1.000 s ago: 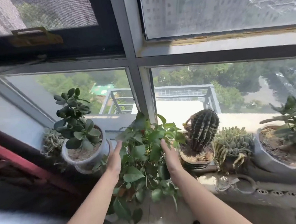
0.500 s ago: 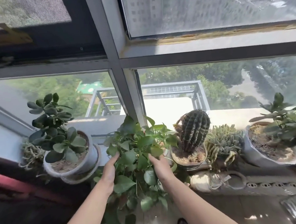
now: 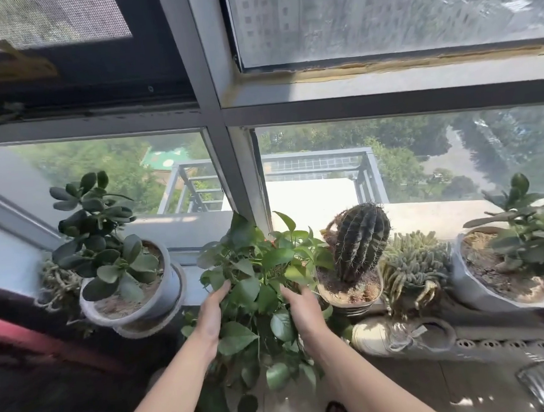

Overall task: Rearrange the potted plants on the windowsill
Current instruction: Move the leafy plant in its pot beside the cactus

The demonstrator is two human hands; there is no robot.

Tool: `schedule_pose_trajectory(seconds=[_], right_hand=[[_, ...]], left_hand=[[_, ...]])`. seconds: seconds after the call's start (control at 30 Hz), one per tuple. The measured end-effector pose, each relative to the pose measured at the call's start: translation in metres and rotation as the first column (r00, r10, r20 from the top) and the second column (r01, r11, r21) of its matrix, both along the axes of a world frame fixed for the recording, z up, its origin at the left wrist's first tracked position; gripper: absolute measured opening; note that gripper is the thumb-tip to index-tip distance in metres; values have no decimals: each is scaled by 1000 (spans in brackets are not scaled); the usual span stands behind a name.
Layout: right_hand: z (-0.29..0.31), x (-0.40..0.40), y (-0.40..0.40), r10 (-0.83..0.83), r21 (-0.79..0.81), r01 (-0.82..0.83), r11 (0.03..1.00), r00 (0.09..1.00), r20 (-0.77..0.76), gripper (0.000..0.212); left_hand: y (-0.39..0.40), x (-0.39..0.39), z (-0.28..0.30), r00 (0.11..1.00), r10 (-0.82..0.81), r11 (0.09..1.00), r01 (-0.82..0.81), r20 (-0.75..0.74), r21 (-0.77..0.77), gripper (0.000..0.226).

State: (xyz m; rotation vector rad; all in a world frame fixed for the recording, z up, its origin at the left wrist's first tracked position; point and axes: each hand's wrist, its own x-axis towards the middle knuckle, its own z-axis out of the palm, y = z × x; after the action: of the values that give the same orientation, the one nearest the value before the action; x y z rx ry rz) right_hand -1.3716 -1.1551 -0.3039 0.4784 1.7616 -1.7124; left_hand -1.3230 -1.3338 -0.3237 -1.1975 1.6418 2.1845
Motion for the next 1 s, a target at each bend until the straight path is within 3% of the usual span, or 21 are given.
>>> schedule_pose_trajectory(seconds=[0.43,0.57,0.73,0.8,0.9,1.0], right_hand=[[14,1,2,81,30,-82,996,996,27,76],[20,2,5,52,120,-50,991,998,-19,78],[37,17,9,-65,240,104,965,984,-164,71],[48,26,3,-78,285,145,947,969,-233,68],[73,40,-13,-71,306,177,935,942,-329,70],[100,57,-29,18,280,146,949,860,-510,71]], left_hand=[[-2,-4,4,1000,-26,1000,26,10,-9,54],[3,-7,9,999,-47,999,47,-7,-8,58],[-2,6,16,995,-93,988,88,-37,-124,57],[-9,17,20,997,-42,988,32,-64,-149,52],[-22,38,28,981,148,946,-178,-128,-270,24],[-34,62,33,938,289,894,-336,-191,-296,19]])
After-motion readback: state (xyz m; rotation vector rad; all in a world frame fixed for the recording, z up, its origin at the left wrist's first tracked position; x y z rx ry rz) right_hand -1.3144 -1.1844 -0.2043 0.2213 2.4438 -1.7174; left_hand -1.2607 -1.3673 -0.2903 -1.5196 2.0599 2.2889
